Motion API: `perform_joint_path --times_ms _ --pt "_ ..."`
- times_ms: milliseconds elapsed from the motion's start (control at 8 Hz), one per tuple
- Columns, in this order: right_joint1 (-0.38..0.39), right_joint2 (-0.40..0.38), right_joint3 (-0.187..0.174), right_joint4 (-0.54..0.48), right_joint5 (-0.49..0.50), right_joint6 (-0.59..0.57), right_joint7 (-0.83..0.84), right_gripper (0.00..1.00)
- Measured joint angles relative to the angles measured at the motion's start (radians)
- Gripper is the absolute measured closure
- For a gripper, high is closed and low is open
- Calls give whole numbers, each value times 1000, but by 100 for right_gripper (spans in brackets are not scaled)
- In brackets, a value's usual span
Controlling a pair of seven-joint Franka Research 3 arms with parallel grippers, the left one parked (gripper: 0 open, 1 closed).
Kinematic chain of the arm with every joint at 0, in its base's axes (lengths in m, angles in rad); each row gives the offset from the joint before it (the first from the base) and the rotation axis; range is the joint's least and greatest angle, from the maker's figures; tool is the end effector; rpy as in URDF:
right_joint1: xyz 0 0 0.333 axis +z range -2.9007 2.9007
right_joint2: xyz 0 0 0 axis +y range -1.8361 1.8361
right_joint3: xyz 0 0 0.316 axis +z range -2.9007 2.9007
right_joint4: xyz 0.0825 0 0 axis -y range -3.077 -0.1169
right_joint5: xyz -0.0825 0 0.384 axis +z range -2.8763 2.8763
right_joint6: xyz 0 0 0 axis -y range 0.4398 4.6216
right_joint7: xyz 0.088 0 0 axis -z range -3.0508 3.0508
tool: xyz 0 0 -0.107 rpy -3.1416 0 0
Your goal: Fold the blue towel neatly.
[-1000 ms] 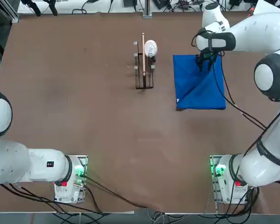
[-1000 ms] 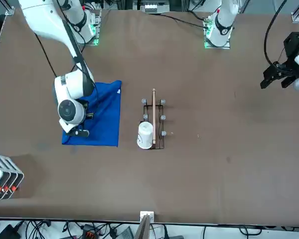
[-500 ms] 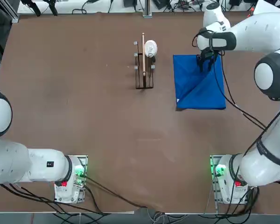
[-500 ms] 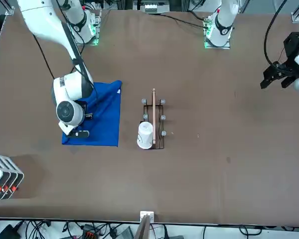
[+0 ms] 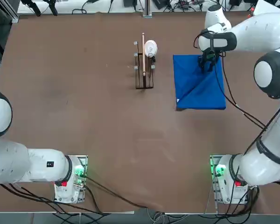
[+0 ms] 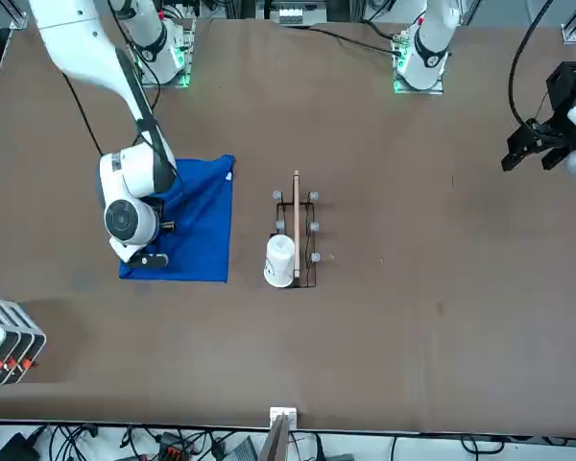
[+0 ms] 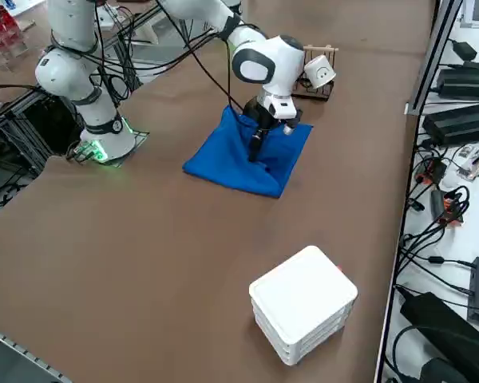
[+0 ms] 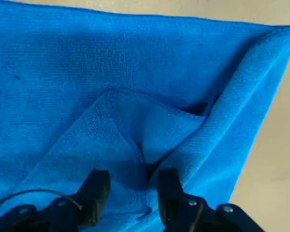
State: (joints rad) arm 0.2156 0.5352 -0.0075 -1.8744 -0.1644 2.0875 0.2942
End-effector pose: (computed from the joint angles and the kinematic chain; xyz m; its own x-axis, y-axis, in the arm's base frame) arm 0.5890 0.1162 0.2034 0.9615 -0.0103 -0.2747 0.0470 -0.9784 0.2015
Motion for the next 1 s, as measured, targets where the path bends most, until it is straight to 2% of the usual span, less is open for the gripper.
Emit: perform_joint_path --times_ms 750,1000 --pt "0 5 6 -3 0 -41 0 36" --pt "0 5 8 -5 1 -51 1 39"
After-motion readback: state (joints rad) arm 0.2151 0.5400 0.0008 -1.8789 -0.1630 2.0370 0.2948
